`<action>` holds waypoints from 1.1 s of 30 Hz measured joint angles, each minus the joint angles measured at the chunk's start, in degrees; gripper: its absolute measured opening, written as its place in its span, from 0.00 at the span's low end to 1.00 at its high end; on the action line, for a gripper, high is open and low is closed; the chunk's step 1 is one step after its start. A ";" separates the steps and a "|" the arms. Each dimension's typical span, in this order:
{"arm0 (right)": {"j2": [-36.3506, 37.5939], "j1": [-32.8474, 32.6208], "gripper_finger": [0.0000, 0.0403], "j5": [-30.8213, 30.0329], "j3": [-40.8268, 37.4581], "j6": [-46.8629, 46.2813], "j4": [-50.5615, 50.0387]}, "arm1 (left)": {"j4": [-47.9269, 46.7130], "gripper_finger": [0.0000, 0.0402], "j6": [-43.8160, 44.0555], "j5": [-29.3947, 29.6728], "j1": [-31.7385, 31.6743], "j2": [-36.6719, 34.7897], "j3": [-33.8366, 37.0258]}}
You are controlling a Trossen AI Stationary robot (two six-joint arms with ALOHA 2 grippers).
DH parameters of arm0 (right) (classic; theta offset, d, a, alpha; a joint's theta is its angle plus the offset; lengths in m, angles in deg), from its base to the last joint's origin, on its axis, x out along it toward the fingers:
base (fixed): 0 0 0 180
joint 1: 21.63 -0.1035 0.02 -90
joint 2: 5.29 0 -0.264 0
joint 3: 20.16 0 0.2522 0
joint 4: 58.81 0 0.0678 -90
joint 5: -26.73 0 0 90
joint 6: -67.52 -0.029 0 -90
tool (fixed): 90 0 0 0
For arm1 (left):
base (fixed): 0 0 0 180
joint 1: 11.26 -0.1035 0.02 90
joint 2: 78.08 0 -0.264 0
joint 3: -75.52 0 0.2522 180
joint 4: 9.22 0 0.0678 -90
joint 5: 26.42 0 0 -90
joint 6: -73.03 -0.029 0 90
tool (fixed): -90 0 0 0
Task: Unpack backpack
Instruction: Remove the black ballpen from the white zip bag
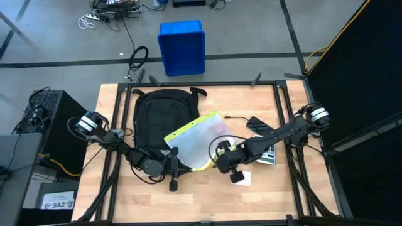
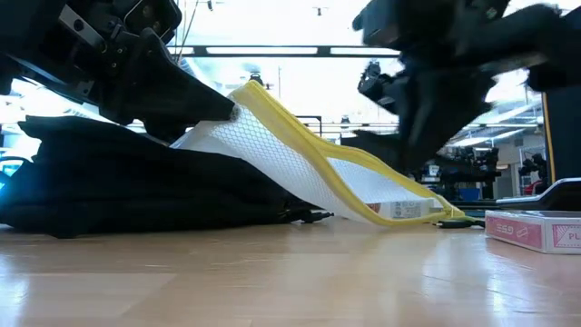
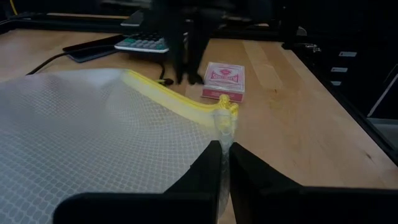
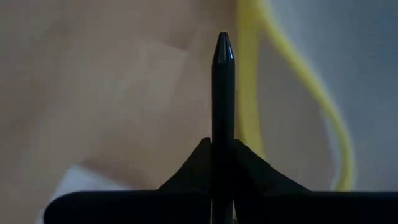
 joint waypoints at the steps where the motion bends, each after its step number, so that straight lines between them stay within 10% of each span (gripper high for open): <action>1: 0.52 -0.69 0.01 0.01 0.00 -0.83 -1.06 | 0.00 0.00 0.00 -0.01 0.00 0.00 0.00; 25: 5.35 -8.49 0.01 -3.05 -10.43 -21.08 -6.07 | 0.02 0.00 0.27 -0.02 0.02 0.00 0.00; 33: 6.83 -7.99 0.24 -4.03 -10.43 -21.23 -6.09 | 0.04 0.00 0.61 -0.02 0.02 0.00 0.00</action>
